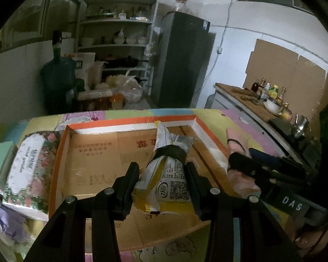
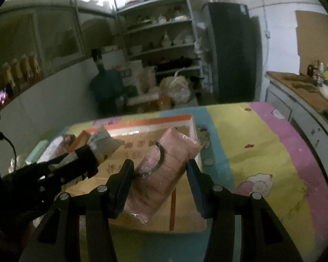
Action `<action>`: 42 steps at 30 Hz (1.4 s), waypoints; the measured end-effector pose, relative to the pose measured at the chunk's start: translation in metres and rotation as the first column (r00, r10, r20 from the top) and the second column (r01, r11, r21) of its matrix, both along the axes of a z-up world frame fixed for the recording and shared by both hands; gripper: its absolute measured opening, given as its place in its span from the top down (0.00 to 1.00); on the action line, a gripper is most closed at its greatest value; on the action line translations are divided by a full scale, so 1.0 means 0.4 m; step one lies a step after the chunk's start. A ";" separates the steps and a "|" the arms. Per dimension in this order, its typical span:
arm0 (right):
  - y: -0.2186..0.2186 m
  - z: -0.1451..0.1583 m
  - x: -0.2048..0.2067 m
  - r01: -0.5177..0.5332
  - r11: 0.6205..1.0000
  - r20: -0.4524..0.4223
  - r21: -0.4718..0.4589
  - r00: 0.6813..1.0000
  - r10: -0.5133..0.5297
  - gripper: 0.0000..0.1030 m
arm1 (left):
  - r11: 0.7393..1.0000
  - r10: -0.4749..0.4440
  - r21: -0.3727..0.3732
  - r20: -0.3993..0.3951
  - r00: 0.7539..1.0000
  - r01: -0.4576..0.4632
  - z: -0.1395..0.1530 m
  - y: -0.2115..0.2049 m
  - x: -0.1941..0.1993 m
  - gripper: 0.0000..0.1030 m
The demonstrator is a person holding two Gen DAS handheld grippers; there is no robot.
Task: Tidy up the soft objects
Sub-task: 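Carry the snack packet and pink bar over the orange-rimmed tray with both grippers, then lower and release the snack packet and pink bar into the tray with both grippers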
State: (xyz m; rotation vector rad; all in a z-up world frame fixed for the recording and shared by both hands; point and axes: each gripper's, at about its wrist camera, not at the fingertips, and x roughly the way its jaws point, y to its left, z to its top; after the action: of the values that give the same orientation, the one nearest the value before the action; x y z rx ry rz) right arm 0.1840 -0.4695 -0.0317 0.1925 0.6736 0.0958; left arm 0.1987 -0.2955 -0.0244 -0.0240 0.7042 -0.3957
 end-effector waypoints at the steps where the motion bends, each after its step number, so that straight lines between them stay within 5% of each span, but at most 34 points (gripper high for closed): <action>1: 0.006 -0.006 0.009 -0.006 1.000 -0.008 -0.004 1.000 0.006 0.50 | 1.000 0.005 0.007 0.000 1.000 -0.005 -0.007 -0.002 0.005 0.57; 14: 0.045 -0.061 0.066 -0.051 0.998 -0.069 -0.045 0.996 0.048 0.50 | 0.996 0.035 0.078 -0.044 0.998 -0.031 -0.069 -0.027 0.059 0.57; 35: 0.062 -0.112 0.100 -0.071 0.994 -0.144 -0.088 0.988 0.058 0.48 | 0.996 0.003 0.090 -0.069 0.998 0.003 -0.098 -0.036 0.076 0.56; 39: 0.057 -0.110 0.094 -0.072 0.995 -0.131 -0.069 0.989 0.062 0.48 | 0.994 0.013 0.105 -0.015 1.000 -0.011 -0.083 -0.038 0.064 0.51; 42: 0.052 -0.108 0.088 -0.060 0.996 -0.124 -0.071 0.991 0.051 0.47 | 0.993 0.017 0.114 0.040 0.999 -0.021 -0.061 -0.037 0.047 0.38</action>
State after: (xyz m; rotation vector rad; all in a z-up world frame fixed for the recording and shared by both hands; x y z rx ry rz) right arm 0.2193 -0.4488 -0.0748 0.1083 0.8033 0.1131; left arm 0.2176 -0.3101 -0.0486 0.0856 0.6868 -0.3362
